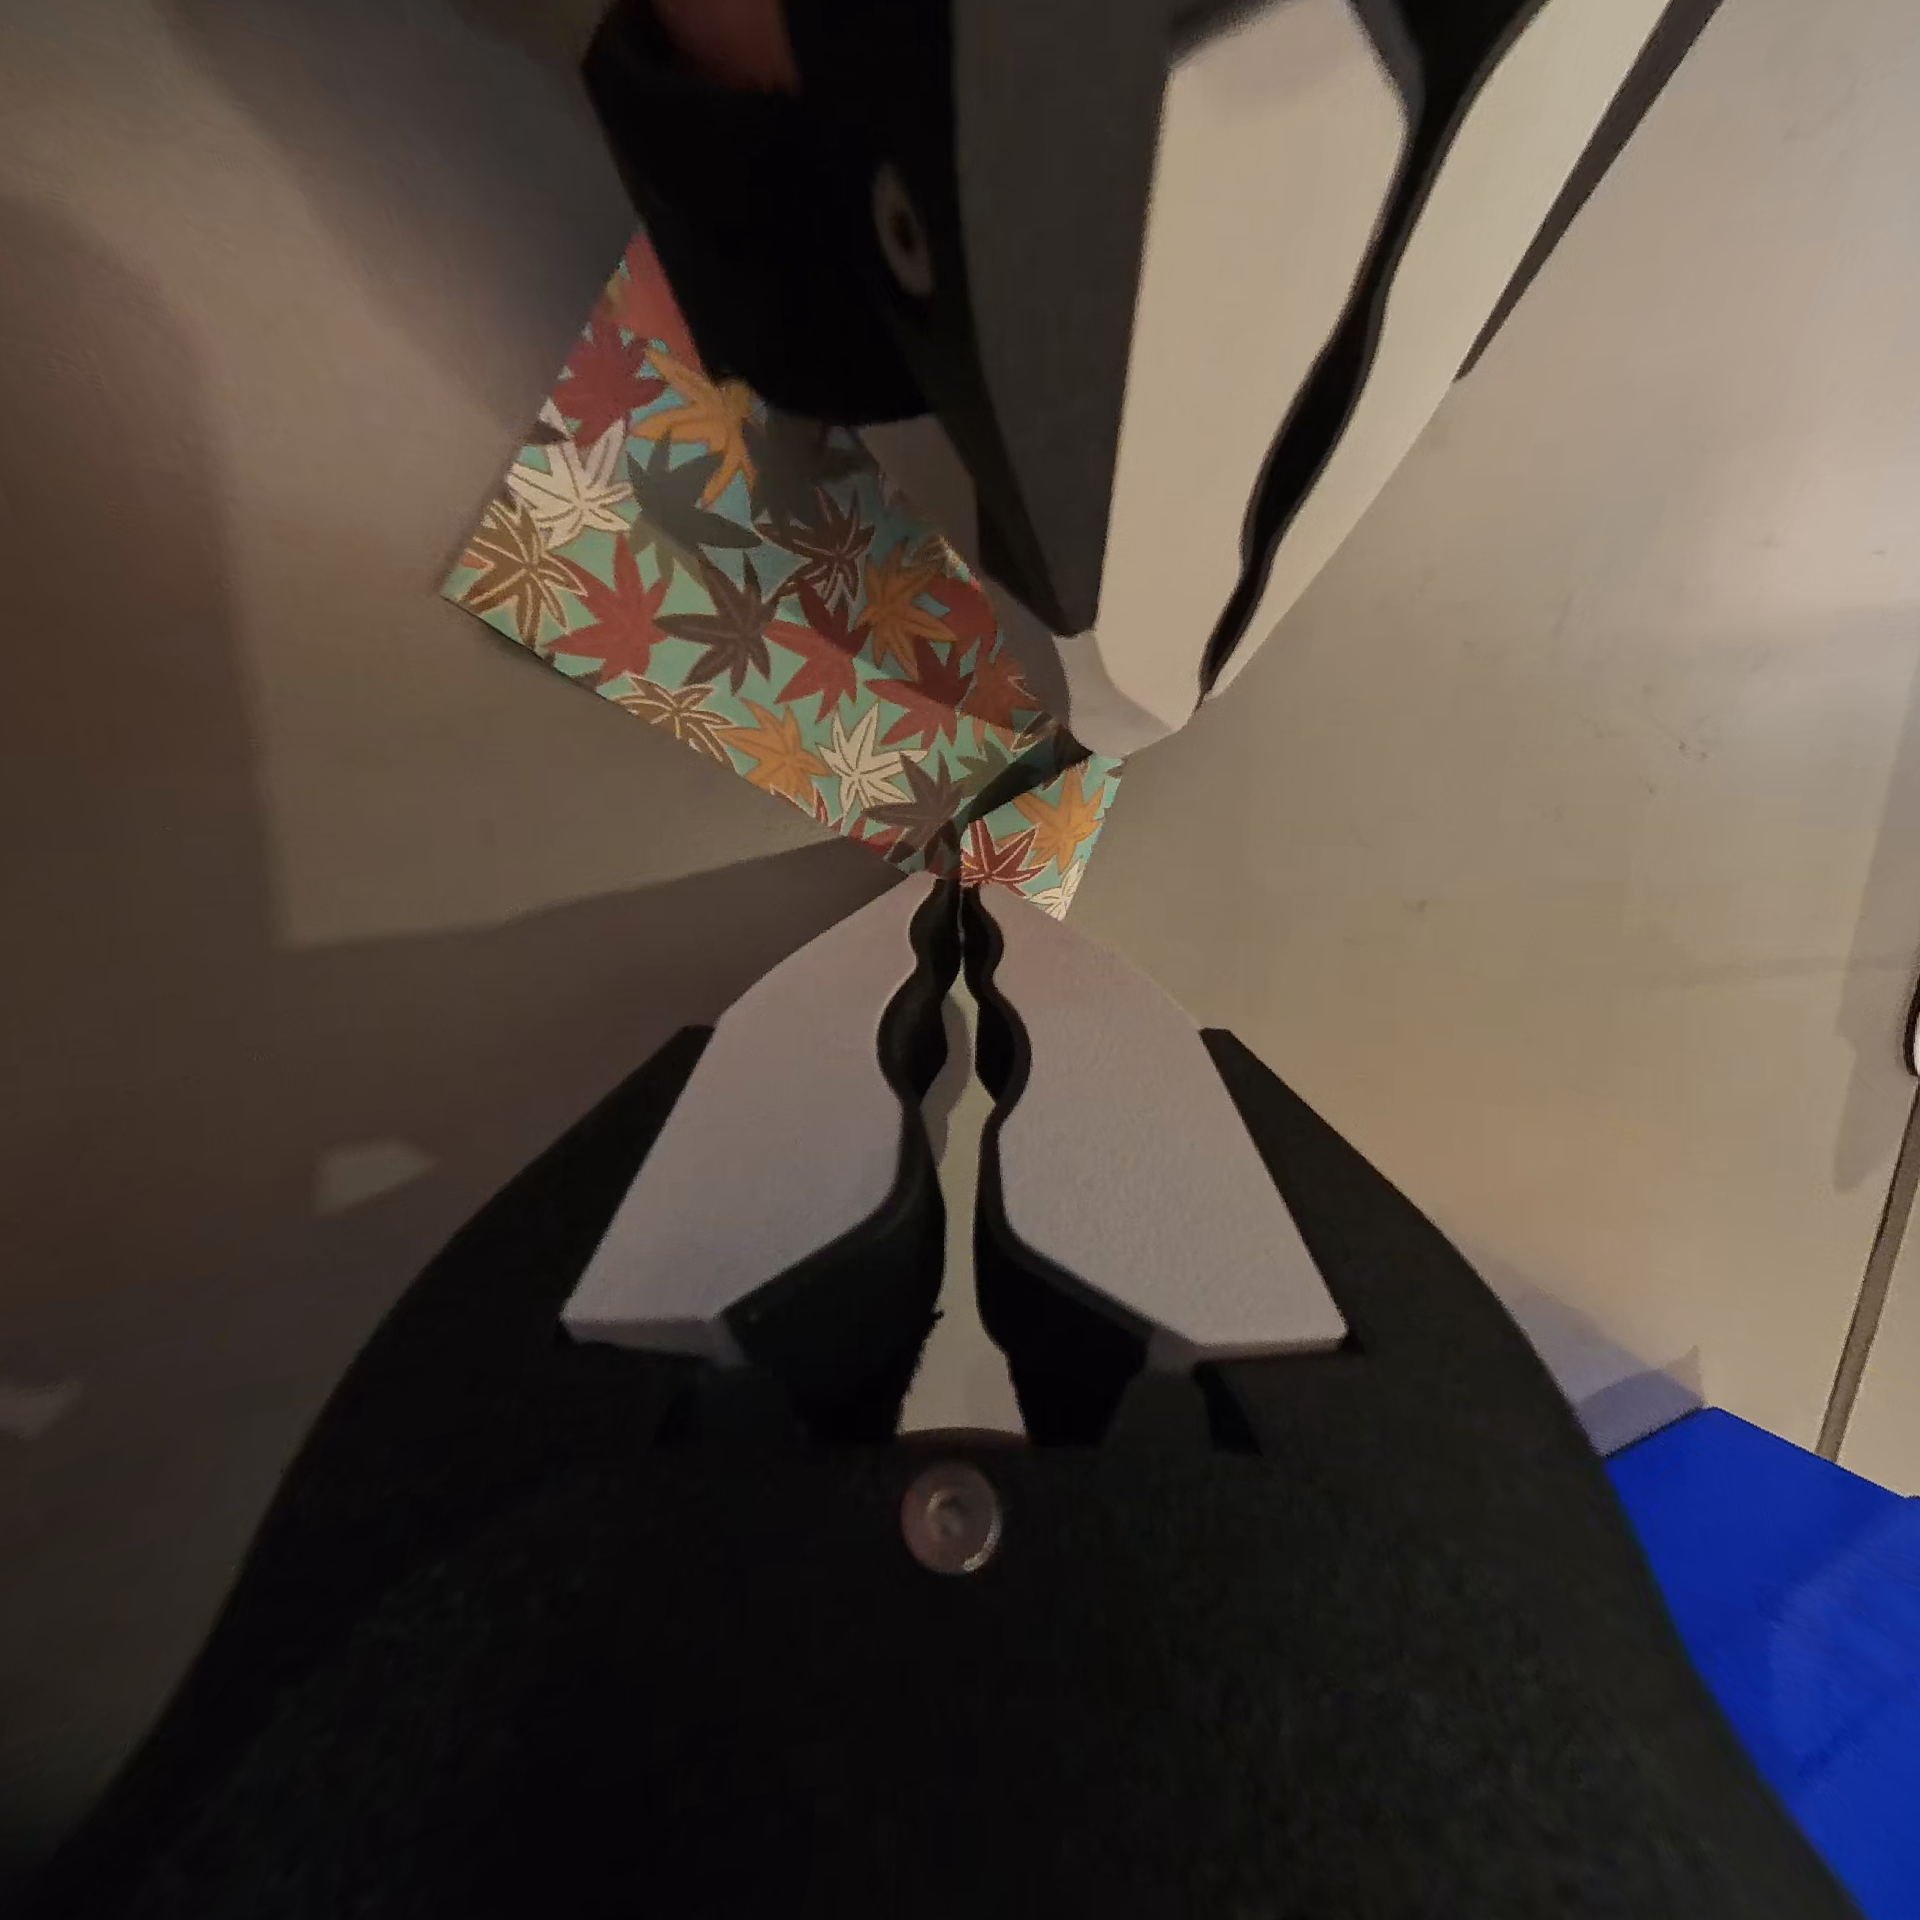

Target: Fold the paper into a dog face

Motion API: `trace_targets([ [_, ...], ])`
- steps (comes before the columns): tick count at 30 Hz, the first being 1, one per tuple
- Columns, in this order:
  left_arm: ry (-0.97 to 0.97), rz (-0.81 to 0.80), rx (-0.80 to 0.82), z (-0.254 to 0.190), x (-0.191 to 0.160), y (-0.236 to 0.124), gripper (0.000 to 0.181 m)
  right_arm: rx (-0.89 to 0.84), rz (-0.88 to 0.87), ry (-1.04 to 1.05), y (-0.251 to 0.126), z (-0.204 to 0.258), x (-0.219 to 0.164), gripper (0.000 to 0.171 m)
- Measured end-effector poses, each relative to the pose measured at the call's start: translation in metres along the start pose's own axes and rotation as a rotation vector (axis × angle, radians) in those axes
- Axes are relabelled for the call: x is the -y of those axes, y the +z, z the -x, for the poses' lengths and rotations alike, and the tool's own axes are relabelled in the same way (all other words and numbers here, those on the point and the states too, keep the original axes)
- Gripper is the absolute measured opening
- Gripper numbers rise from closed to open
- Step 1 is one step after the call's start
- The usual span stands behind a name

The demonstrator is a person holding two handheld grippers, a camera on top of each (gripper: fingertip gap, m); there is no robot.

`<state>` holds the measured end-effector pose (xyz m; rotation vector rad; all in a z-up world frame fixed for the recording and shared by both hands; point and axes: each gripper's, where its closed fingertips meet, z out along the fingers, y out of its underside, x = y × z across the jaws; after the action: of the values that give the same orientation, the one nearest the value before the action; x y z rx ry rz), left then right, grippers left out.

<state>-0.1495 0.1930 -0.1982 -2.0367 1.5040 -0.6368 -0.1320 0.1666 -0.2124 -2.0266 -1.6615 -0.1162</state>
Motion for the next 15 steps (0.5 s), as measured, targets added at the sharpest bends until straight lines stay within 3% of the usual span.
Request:
trace_targets([
  [1, -0.001, -0.009, 0.002, 0.000, 0.002, -0.001, 0.000, 0.000, 0.002, 0.001, 0.000, 0.000, 0.000, 0.000],
  [15, -0.020, 0.027, 0.011, 0.003, -0.006, 0.010, 0.000, -0.008, -0.004, 0.017, 0.000, 0.000, 0.000, 0.000],
])
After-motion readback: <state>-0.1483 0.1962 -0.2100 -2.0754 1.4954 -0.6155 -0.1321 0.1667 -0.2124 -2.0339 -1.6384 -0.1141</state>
